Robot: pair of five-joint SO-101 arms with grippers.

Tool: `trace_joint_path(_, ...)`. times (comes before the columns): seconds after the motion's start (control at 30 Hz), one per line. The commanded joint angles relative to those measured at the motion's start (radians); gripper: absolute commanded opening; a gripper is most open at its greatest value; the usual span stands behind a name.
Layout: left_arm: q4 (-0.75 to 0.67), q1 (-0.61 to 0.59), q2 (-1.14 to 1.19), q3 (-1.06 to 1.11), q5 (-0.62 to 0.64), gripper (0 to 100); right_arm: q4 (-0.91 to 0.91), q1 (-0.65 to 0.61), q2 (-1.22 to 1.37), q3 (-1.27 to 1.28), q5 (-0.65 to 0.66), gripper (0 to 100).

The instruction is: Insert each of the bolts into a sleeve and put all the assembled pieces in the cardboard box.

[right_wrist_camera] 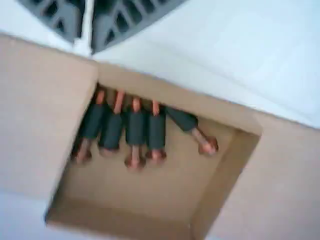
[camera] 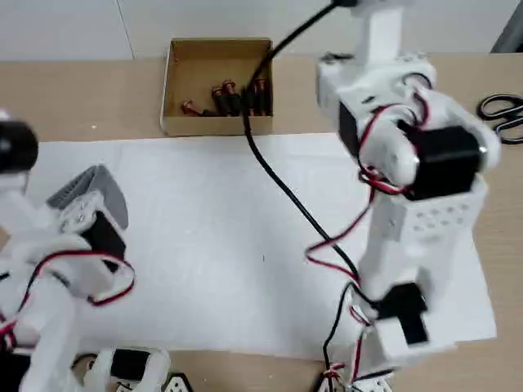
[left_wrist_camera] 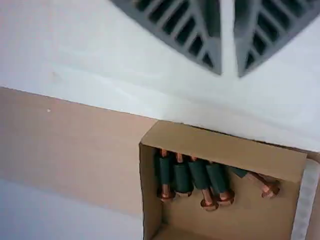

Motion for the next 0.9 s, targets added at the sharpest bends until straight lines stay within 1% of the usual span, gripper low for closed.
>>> trace_joint_path(0.0,0.002,-0.005,-0.029,0.018,-0.006,1,0.007,0.024,-0.159,0.19,-0.032,0.4)
trace_joint_path(0.2,0.002,-0.005,-0.081,0.065,-0.005,1,0.005,0.056,-0.352,0.477,-0.083,0.4)
trace_joint_path(0.43,-0.008,-0.005,-0.216,0.242,-0.005,1,-0.025,0.097,-0.631,0.864,-0.094,0.4)
trace_joint_path(0.53,-0.069,-0.005,-0.311,0.337,-0.005,1,-0.074,0.113,-0.777,1.068,-0.094,0.4)
trace_joint_path(0.67,-0.206,-0.005,-0.463,0.486,-0.012,1,-0.194,0.116,-1.01,1.372,-0.087,0.4)
trace_joint_path(0.77,-0.262,-0.005,-0.583,0.607,-0.068,1,-0.289,0.111,-1.181,1.593,-0.086,0.4)
trace_joint_path(0.87,-0.281,-0.005,-0.698,0.725,-0.114,1,-0.346,0.111,-1.326,1.774,-0.072,0.4)
